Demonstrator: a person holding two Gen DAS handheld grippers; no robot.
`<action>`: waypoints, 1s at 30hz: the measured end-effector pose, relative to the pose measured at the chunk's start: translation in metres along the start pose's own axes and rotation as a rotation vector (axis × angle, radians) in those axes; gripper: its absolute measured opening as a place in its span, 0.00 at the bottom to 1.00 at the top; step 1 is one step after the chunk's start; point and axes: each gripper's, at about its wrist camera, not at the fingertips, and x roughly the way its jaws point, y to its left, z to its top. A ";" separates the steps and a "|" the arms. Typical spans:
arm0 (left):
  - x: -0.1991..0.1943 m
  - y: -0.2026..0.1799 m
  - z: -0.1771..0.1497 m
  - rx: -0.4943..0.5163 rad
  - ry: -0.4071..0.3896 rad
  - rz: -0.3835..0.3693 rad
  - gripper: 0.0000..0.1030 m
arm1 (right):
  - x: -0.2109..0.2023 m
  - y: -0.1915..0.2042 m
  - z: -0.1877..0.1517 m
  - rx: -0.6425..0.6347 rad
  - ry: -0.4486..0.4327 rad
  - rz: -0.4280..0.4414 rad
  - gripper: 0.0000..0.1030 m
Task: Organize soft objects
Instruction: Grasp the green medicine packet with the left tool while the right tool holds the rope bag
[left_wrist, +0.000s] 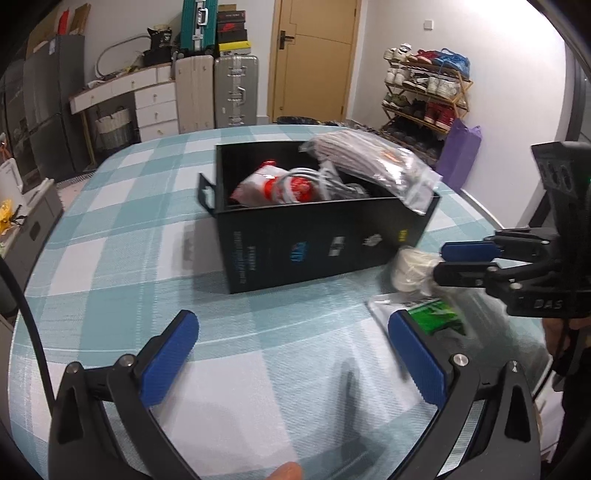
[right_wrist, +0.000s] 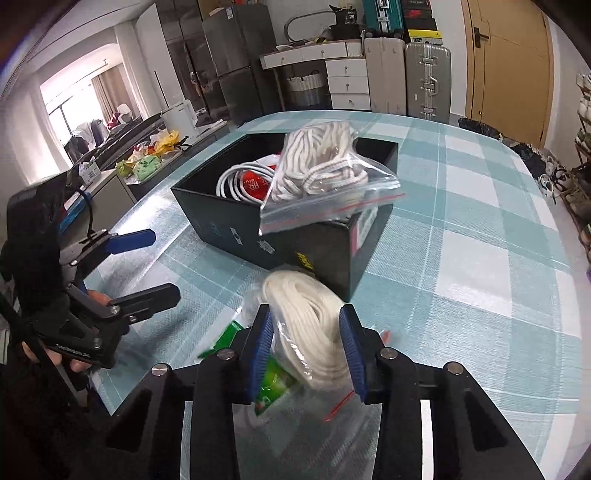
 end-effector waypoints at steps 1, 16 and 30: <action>0.000 -0.003 0.001 0.003 0.003 -0.013 1.00 | 0.000 -0.002 -0.001 0.001 0.005 0.000 0.36; 0.023 -0.050 0.008 0.089 0.081 -0.048 1.00 | 0.003 -0.019 -0.011 -0.002 0.038 -0.055 0.53; 0.023 -0.039 0.007 0.038 0.115 -0.037 1.00 | 0.000 -0.032 -0.018 0.016 0.050 -0.088 0.56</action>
